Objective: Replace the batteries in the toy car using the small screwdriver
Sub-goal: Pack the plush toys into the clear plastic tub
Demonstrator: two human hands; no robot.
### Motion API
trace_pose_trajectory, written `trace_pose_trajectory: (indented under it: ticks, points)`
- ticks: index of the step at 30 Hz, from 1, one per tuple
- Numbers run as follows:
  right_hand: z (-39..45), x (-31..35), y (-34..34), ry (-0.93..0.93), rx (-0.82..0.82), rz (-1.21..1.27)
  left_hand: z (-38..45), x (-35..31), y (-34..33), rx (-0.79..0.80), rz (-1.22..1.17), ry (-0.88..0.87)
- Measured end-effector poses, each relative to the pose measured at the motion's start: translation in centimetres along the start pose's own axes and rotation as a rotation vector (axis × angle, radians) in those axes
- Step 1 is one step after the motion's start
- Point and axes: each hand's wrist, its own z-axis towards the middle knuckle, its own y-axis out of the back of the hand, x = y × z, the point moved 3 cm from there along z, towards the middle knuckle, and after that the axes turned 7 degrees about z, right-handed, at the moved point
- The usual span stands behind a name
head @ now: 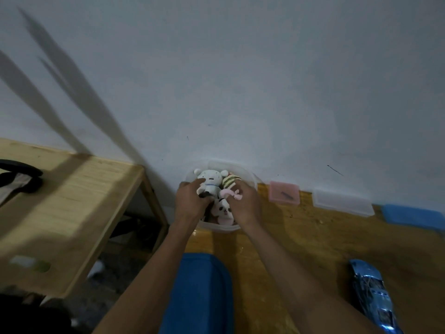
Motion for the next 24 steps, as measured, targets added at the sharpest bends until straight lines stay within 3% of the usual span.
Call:
trace_pose_trajectory:
  ticks: [3,6,11,16,24]
  points:
    - [-1.5,0.6,1.1,0.054,-0.025,0.04,-2.4,0.3,2.2,-0.112,-0.083,-0.114]
    - [-3.8,0.9,2.1,0.112,-0.04,0.077,-5.7,1.8,3.7,-0.136,-0.121,-0.114]
    - [-9.5,-0.5,2.1,0.056,0.041,0.084,-12.6,5.6,5.2,-0.127,-0.058,0.006]
    - [-16.5,-4.6,1.1,-0.067,0.205,-0.099,-20.2,10.1,5.1,-0.056,0.001,0.21]
    - [-21.9,-8.2,-0.9,-0.201,0.293,-0.136,-26.4,12.9,2.9,0.108,-0.111,0.379]
